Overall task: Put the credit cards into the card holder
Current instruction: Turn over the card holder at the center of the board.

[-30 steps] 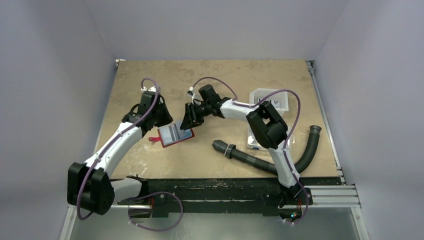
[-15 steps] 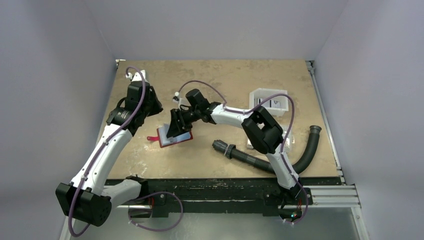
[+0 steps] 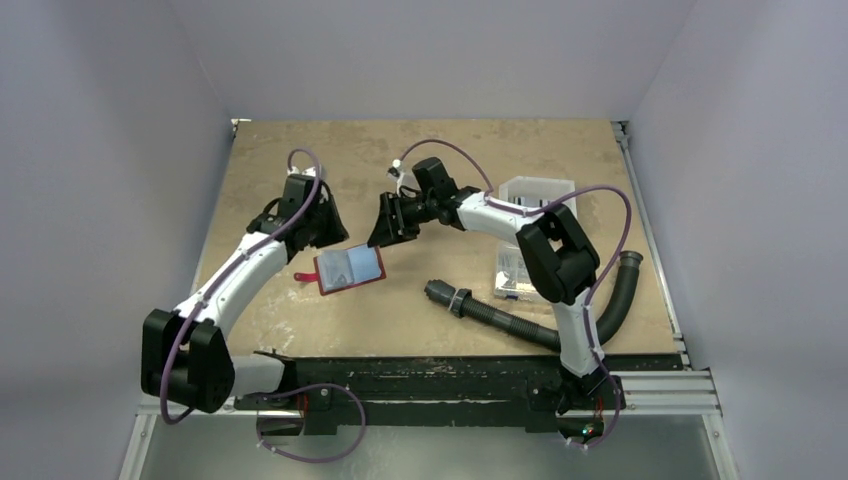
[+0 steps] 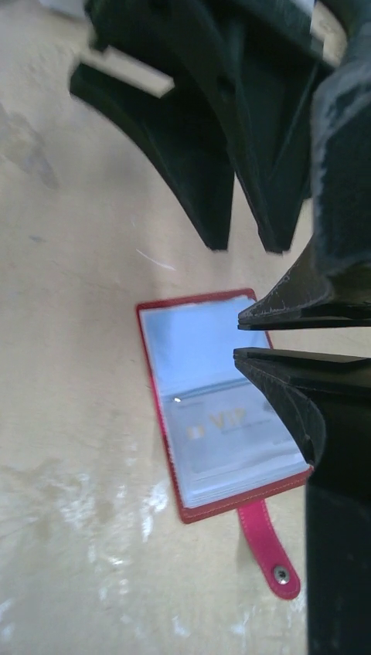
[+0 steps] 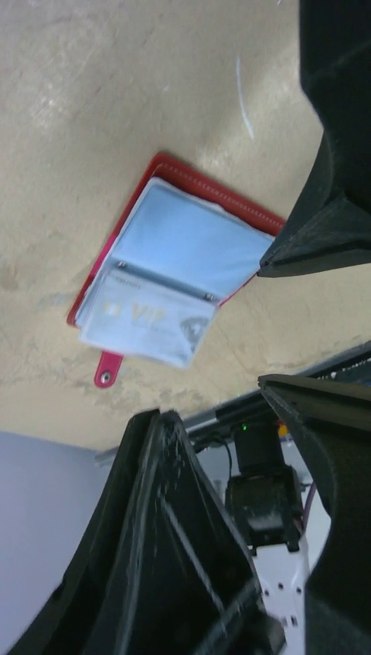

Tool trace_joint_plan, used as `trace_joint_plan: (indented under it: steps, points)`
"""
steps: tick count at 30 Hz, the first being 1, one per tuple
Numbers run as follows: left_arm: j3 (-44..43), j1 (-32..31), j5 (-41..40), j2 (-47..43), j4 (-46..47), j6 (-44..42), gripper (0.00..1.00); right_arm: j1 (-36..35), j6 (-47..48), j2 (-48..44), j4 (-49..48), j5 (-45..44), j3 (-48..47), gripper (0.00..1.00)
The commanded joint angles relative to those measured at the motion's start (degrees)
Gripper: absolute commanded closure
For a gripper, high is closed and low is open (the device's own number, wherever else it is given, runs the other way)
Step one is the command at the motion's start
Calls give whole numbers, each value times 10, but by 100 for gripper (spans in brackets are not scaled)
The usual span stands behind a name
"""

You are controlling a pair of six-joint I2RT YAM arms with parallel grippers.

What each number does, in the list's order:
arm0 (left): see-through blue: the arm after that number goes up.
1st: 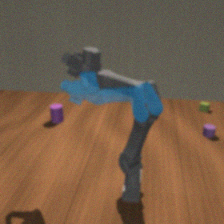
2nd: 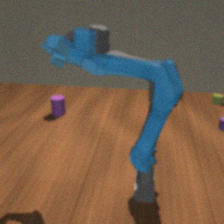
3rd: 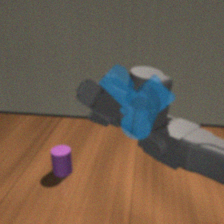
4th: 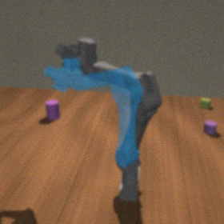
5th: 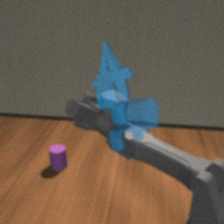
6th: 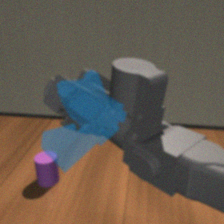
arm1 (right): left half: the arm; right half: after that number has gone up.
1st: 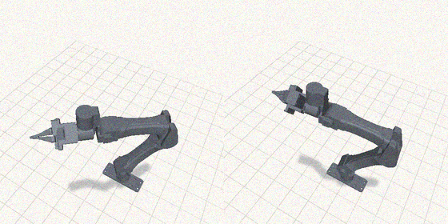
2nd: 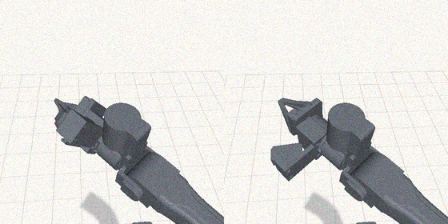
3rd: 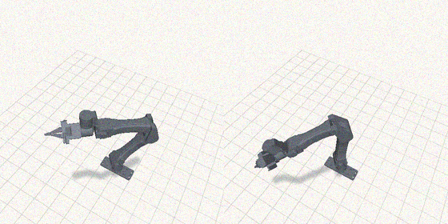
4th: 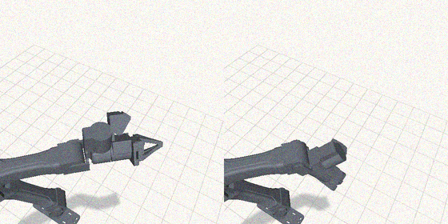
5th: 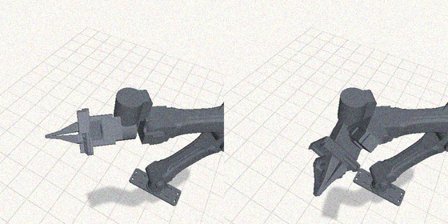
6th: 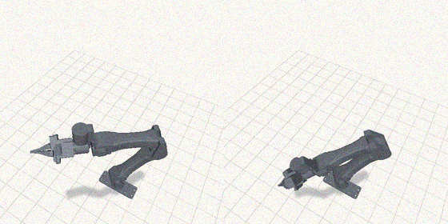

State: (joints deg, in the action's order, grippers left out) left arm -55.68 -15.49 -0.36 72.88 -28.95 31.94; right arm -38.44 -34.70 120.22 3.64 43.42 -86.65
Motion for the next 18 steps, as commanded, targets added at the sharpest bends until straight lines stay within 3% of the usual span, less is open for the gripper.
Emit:
trace_joint_plan:
  steps: [1,6,11,15,18]
  points:
    - [57,25,47,29,34,28,84,3,56,4,64,-17,-31,47]
    - [126,93,85,87,62,47,99,-8,9,32,-9,11,-18,60]
    - [136,100,39,123,49,43,100,-29,38,52,42,20,-60,63]
    - [123,100,32,110,42,38,100,10,51,9,47,5,-28,63]
    - [101,99,57,77,32,21,100,61,115,-40,120,-43,-22,61]
